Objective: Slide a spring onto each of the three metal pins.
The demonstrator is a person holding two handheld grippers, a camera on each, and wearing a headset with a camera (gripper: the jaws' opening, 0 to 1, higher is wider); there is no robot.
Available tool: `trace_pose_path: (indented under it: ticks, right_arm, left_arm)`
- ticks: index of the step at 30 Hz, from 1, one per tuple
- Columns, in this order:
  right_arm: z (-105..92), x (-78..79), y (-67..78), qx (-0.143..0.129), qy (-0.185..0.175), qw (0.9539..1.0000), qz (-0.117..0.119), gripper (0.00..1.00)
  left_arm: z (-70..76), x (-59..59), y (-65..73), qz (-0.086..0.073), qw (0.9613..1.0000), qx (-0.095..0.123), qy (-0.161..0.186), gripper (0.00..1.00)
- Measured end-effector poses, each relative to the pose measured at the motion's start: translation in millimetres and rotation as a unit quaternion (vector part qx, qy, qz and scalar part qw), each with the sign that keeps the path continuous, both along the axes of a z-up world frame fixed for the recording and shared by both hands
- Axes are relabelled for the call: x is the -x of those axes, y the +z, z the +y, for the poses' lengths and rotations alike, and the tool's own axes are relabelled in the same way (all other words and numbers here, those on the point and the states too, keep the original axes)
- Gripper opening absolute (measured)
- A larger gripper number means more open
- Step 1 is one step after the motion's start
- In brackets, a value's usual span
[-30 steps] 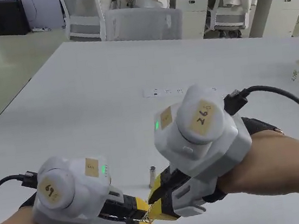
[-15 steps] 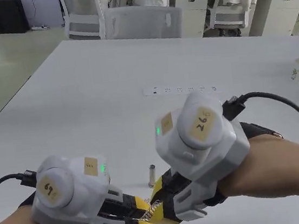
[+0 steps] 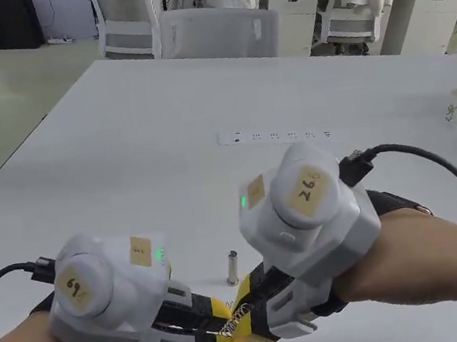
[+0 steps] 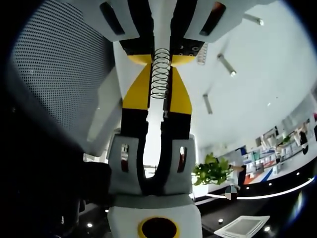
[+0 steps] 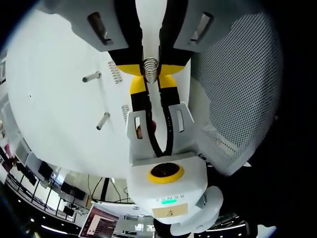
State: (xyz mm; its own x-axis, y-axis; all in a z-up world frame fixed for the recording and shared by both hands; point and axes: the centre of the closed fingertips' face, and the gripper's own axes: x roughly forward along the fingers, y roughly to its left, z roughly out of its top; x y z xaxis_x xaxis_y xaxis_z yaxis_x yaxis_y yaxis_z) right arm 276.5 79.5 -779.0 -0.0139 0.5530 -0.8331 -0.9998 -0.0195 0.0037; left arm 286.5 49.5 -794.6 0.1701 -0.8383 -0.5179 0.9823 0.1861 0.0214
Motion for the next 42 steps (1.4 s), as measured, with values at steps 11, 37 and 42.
trace_pose_path:
  ticks: [11,37,42]
  right_arm:
    - [-3.5,-6.6,4.8,0.001,-0.012,0.9999,-0.007,0.08]
    - [-50.1,-37.3,5.7,0.03,-0.068,0.9969,-0.026,0.08]
    - [-57.1,-41.8,6.0,0.034,-0.077,0.9961,-0.029,0.08]
  left_arm:
    - [6.8,-2.3,-5.2,0.023,0.9995,0.002,0.022,0.11]
    - [65.0,-13.2,8.3,0.044,0.9874,0.05,0.143,0.38]
    - [80.7,-14.4,7.4,0.045,0.9815,0.057,0.177,0.43]
